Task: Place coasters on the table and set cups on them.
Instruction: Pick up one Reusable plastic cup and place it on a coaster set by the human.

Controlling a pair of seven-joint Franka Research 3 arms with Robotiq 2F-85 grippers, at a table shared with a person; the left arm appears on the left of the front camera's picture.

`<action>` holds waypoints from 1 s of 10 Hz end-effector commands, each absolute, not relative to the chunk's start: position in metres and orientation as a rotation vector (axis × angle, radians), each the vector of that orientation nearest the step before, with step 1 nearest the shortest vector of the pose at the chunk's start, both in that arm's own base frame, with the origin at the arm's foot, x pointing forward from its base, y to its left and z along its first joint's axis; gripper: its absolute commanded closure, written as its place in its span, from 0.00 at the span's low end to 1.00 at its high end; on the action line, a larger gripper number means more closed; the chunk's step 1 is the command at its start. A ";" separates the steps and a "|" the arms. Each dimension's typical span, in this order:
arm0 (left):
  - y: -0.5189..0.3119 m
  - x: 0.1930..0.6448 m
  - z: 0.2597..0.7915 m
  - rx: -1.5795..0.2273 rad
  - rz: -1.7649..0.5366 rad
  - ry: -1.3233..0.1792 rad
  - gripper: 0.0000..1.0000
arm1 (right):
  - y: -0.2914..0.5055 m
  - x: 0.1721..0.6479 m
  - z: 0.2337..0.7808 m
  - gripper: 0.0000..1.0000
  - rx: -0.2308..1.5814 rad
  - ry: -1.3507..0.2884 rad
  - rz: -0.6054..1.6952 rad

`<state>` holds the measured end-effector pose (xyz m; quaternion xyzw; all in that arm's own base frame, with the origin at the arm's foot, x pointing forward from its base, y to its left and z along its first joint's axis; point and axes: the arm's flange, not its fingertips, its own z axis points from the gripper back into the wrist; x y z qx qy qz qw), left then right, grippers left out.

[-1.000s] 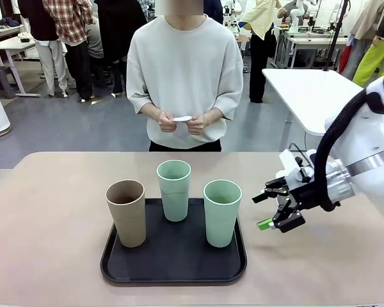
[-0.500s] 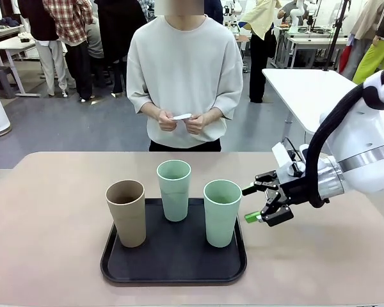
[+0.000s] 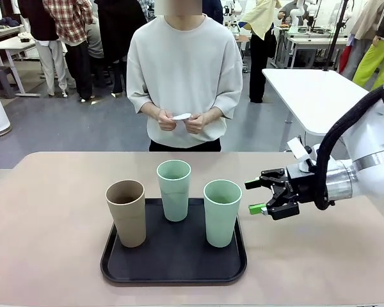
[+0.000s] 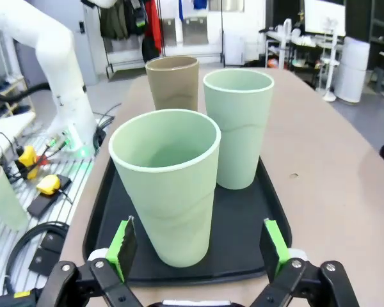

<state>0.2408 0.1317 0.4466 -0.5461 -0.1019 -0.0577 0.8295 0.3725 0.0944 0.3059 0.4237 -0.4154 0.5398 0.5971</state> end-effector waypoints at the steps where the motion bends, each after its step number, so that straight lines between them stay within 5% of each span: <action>1: 0.133 0.240 0.447 -1.165 -0.126 -0.225 0.00 | 0.088 0.352 0.302 0.00 1.028 -0.984 1.242; 10: 0.133 0.240 0.447 -1.165 -0.126 -0.225 0.00 | 0.118 0.349 0.262 0.00 1.032 -0.920 1.281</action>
